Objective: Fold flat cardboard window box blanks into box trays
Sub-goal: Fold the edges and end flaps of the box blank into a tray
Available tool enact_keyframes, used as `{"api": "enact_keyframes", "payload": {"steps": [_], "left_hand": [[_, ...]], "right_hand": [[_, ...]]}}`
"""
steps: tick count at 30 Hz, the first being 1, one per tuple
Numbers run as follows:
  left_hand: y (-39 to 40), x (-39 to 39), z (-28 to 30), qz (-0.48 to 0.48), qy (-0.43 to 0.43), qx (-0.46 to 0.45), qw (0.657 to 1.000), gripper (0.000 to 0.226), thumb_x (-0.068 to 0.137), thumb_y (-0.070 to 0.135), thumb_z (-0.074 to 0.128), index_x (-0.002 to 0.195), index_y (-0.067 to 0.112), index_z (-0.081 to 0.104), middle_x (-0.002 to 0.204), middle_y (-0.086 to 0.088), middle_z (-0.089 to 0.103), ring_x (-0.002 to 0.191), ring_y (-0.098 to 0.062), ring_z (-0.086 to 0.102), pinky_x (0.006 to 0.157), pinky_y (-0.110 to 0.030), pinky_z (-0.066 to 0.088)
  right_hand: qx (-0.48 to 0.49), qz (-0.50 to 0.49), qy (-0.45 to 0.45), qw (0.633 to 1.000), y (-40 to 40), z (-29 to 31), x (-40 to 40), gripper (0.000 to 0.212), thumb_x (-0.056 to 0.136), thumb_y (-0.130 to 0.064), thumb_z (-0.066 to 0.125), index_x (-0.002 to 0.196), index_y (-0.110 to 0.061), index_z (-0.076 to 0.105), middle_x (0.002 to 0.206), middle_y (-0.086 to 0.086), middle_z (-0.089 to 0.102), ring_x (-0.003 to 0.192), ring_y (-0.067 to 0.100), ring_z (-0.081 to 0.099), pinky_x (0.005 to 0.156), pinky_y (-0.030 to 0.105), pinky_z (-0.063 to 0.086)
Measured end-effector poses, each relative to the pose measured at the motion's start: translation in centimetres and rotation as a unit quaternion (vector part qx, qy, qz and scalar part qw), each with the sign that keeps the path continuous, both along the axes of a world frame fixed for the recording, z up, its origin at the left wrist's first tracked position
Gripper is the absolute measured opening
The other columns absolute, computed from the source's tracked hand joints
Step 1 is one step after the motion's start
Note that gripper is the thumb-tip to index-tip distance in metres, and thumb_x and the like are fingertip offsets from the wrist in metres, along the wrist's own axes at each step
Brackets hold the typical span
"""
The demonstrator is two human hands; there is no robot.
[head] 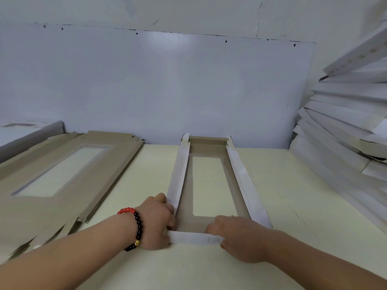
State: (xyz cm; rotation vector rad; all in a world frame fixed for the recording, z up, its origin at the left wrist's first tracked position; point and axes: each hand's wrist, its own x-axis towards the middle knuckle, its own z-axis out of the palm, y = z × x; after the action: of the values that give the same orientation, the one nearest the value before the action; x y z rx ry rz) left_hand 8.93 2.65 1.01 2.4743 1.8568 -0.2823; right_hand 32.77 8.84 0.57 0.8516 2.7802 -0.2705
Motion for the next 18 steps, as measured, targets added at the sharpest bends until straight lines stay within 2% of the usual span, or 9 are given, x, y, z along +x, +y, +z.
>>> {"api": "enact_keyframes", "payload": {"steps": [2, 4, 7, 9, 12, 15, 18], "left_hand": [[0.4, 0.1, 0.0, 0.000, -0.016, -0.024, 1.000, 0.026, 0.084, 0.040, 0.057, 0.102, 0.025, 0.068, 0.105, 0.009, 0.054, 0.106, -0.013, 0.035, 0.088, -0.023, 0.039], [0.8, 0.3, -0.1, 0.001, -0.026, -0.035, 0.999, 0.024, 0.082, 0.039, 0.059, 0.099, 0.023, 0.067, 0.100, 0.007, 0.052, 0.100, -0.009, 0.037, 0.081, -0.021, 0.040], [1.1, 0.4, -0.2, -0.003, -0.024, -0.036, 0.999, 0.022, 0.079, 0.040, 0.061, 0.089, 0.021, 0.064, 0.092, 0.006, 0.052, 0.097, -0.012, 0.050, 0.082, -0.027, 0.048], [1.1, 0.1, 0.0, -0.015, -0.013, -0.036, 0.999, 0.023, 0.079, 0.043, 0.060, 0.087, 0.022, 0.062, 0.090, 0.005, 0.053, 0.094, -0.015, 0.056, 0.081, -0.032, 0.052], [1.0, -0.9, 0.3, -0.031, -0.023, -0.032, 0.999, 0.026, 0.077, 0.052, 0.058, 0.082, 0.026, 0.060, 0.082, 0.012, 0.046, 0.090, -0.010, 0.050, 0.075, -0.028, 0.049], [0.9, -1.7, 0.6, -0.013, -0.053, -0.043, 0.998, 0.034, 0.076, 0.057, 0.052, 0.081, 0.026, 0.064, 0.084, 0.012, 0.049, 0.091, -0.006, 0.048, 0.076, -0.028, 0.050], [0.8, -2.1, 1.0, 0.016, -0.118, -0.060, 0.991, 0.035, 0.074, 0.039, 0.042, 0.076, 0.013, 0.066, 0.089, 0.004, 0.053, 0.091, -0.016, 0.054, 0.078, -0.032, 0.050]], "right_hand": [[-0.007, 0.011, -0.011, 1.000, -0.3, 0.3, -1.4, 0.049, 0.087, -0.004, 0.039, 0.127, -0.031, 0.047, 0.113, 0.004, 0.045, 0.102, 0.029, 0.053, 0.086, 0.044, 0.046], [-0.053, 0.016, 0.028, 0.998, -0.5, 0.6, -3.2, 0.043, 0.081, -0.004, 0.042, 0.113, -0.029, 0.054, 0.101, 0.002, 0.049, 0.094, 0.028, 0.054, 0.079, 0.044, 0.048], [-0.130, 0.015, 0.101, 0.986, -0.8, 0.5, -6.0, 0.028, 0.082, -0.006, 0.049, 0.101, -0.023, 0.061, 0.081, -0.006, 0.050, 0.077, 0.020, 0.049, 0.064, 0.031, 0.042], [-0.161, -0.001, 0.120, 0.980, -1.1, 0.2, -7.1, 0.025, 0.086, -0.012, 0.052, 0.107, -0.022, 0.063, 0.089, -0.004, 0.056, 0.077, 0.018, 0.050, 0.065, 0.028, 0.041], [-0.144, -0.003, 0.092, 0.985, -1.2, -0.3, -7.3, 0.032, 0.091, -0.018, 0.047, 0.120, -0.026, 0.059, 0.107, 0.002, 0.057, 0.090, 0.020, 0.052, 0.076, 0.034, 0.044], [-0.122, -0.005, 0.087, 0.989, -1.4, -0.4, -7.0, 0.029, 0.092, -0.018, 0.043, 0.115, -0.027, 0.058, 0.099, -0.002, 0.052, 0.089, 0.020, 0.050, 0.075, 0.036, 0.041], [-0.106, -0.019, 0.071, 0.992, -1.5, -0.5, -6.9, 0.028, 0.093, -0.020, 0.042, 0.116, -0.025, 0.058, 0.101, 0.000, 0.051, 0.097, 0.025, 0.052, 0.078, 0.038, 0.041]]}}
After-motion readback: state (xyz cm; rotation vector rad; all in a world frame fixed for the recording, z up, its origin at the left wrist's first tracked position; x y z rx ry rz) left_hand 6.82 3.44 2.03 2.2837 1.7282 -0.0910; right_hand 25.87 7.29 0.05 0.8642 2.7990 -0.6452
